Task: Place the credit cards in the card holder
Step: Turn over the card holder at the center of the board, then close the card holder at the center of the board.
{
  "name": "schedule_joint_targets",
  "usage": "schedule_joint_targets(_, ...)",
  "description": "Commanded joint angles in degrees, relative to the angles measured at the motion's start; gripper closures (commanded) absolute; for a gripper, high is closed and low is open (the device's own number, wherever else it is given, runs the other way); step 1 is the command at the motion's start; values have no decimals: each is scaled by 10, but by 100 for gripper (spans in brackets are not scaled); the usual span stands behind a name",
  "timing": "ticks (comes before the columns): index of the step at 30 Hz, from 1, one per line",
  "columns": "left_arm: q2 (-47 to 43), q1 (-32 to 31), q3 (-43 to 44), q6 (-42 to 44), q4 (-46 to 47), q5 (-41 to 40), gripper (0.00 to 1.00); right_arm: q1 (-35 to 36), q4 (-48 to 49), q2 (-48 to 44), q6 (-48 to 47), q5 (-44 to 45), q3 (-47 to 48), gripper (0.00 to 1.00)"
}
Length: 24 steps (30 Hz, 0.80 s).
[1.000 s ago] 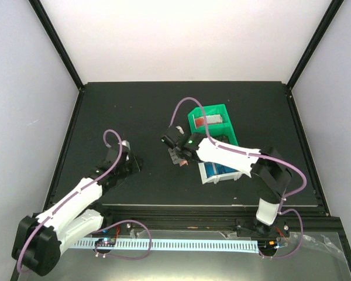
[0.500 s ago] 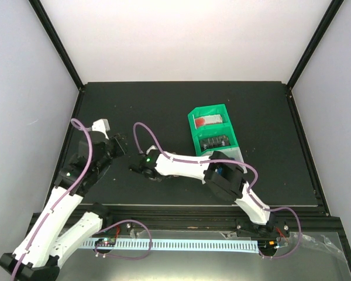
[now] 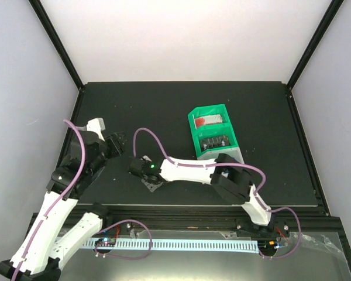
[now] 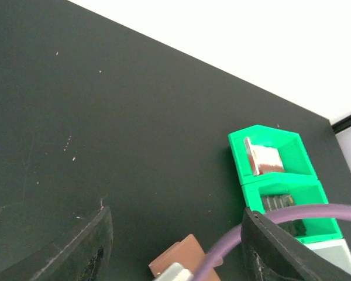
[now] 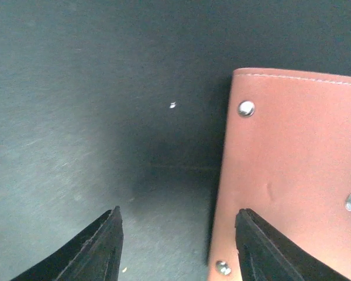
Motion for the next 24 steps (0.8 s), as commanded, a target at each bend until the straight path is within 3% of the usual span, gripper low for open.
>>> schedule_joint_targets(1, 4, 8, -20, 11, -8, 28, 36, -21, 127, -110, 10, -71, -71, 45)
schedule_joint_targets(6, 15, 12, -83, 12, 15, 91, 29, -79, 223, -234, 46, -59, -204, 45)
schedule_joint_targets(10, 30, 13, -163, 5, 89, 209, 26, -129, 234, -291, 44, -38, -275, 45)
schedule_joint_targets(15, 73, 13, -274, -44, 236, 328, 26, -170, 250, -292, -3, -79, -306, 46)
schedule_joint_targets(20, 127, 9, -330, -78, 341, 351, 26, -178, 256, -262, -32, -109, -291, 48)
schedule_joint_targets(24, 187, 8, -340, -80, 375, 347, 28, -181, 257, -230, -33, -117, -276, 57)
